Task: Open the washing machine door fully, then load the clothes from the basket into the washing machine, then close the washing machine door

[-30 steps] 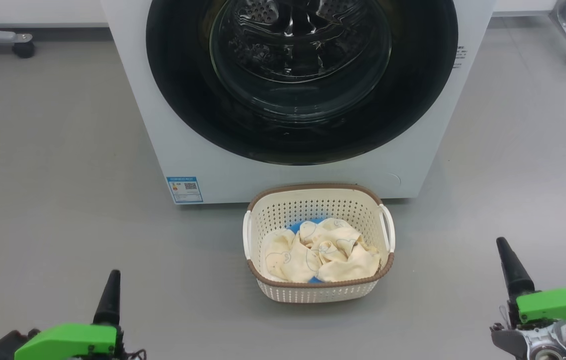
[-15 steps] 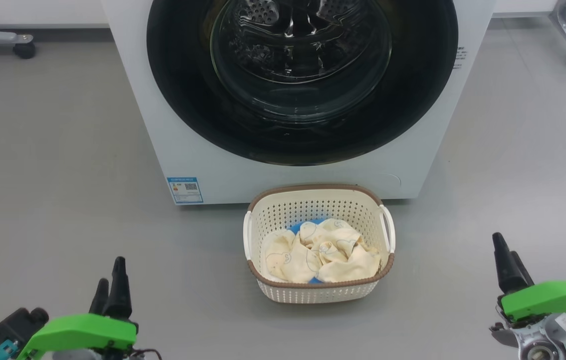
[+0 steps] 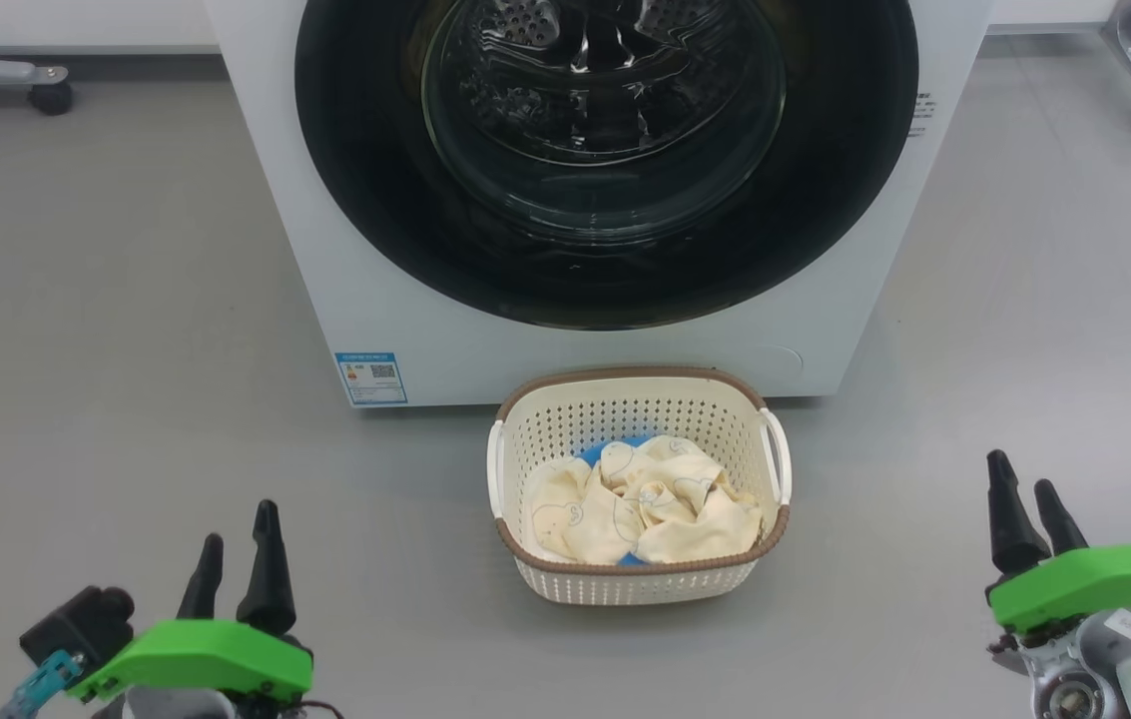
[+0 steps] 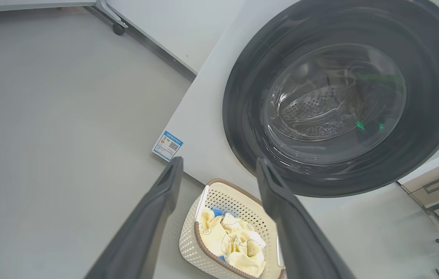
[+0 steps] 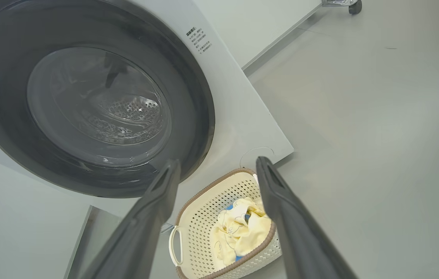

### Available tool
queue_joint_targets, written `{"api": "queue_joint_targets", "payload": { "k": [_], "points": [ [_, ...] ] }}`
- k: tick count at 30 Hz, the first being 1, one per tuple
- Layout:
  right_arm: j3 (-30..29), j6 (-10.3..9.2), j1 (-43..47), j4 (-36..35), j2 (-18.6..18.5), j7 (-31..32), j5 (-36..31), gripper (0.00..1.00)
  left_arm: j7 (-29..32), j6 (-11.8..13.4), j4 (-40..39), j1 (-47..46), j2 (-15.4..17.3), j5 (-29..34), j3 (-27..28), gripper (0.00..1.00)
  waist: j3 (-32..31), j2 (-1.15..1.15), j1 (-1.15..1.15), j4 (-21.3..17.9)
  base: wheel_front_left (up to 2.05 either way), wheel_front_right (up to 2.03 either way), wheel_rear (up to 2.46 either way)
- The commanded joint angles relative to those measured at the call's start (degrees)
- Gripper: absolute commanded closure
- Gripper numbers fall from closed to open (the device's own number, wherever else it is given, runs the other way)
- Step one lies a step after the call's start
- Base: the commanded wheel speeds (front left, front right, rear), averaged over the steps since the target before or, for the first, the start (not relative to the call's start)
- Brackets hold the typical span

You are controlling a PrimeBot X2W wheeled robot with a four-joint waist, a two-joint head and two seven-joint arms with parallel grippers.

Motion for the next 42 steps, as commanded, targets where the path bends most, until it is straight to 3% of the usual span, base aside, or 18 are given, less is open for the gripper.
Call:
{"api": "queue_joint_targets", "payload": {
  "k": [1, 42],
  "points": [
    [0.45, -0.10, -3.45, -1.83, -0.88, -1.00, -2.23, 0.00, -0.72, 0.31, -2.26, -3.27, 1.15, 2.11, 0.63, 0.00, 0.00, 0.00, 0.00, 0.01, 0.00, 0.00, 0.00],
    [7.26, -0.15, -4.70, -5.18, -1.09, -5.09, -30.39, 0.00, -7.53, 1.50, 1.05, -6.21, 1.96, 27.86, -4.93, 0.00, 0.22, 0.00, 0.00, 0.22, 0.00, 0.00, 0.00]
  ]
}}
